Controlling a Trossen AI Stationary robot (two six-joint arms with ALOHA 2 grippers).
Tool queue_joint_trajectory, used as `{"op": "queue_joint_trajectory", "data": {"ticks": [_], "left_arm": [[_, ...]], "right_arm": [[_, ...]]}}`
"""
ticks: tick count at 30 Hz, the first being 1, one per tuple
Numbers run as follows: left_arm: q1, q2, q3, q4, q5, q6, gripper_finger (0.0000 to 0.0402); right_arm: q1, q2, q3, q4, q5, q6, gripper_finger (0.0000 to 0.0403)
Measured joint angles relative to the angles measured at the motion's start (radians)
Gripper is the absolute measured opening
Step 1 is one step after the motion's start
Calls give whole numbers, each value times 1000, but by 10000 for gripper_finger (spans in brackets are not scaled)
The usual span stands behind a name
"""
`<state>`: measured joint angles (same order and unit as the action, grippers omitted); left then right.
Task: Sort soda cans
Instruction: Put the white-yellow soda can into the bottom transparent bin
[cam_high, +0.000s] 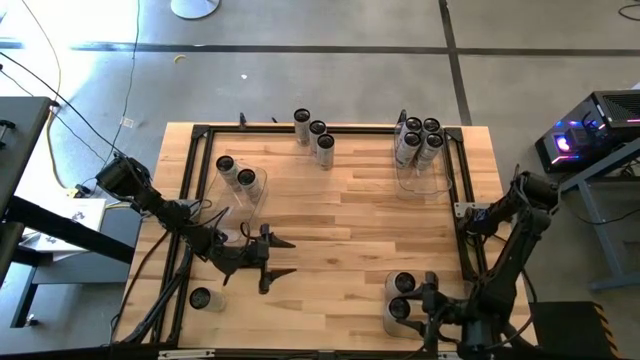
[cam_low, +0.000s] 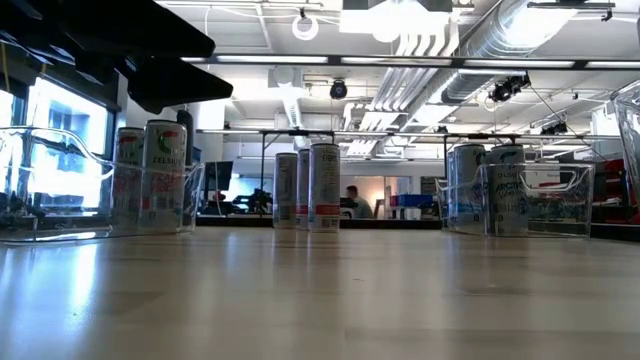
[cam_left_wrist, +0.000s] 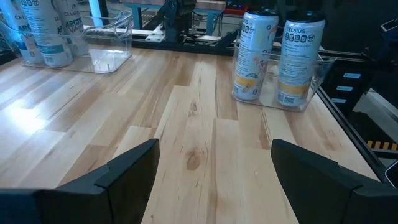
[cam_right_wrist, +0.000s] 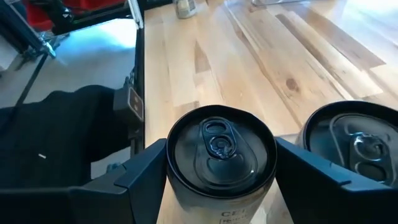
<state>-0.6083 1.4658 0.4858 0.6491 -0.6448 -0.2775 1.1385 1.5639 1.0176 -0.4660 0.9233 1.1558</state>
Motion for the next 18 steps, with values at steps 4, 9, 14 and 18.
{"op": "queue_joint_trajectory", "data": {"ticks": [4, 9, 14, 18], "left_arm": [[0, 0, 0, 0, 0, -8, 303], [0, 0, 0, 0, 0, -10, 303], [0, 0, 0, 0, 1, -18, 303], [0, 0, 0, 8, -27, -28, 303]], "right_arm": [[-15, 6, 1, 5, 0, 16, 255], [-19, 6, 0, 20, -9, -11, 278], [-11, 3, 8, 21, -86, -69, 293], [4, 0, 57, 21, -59, -155, 294]]}}
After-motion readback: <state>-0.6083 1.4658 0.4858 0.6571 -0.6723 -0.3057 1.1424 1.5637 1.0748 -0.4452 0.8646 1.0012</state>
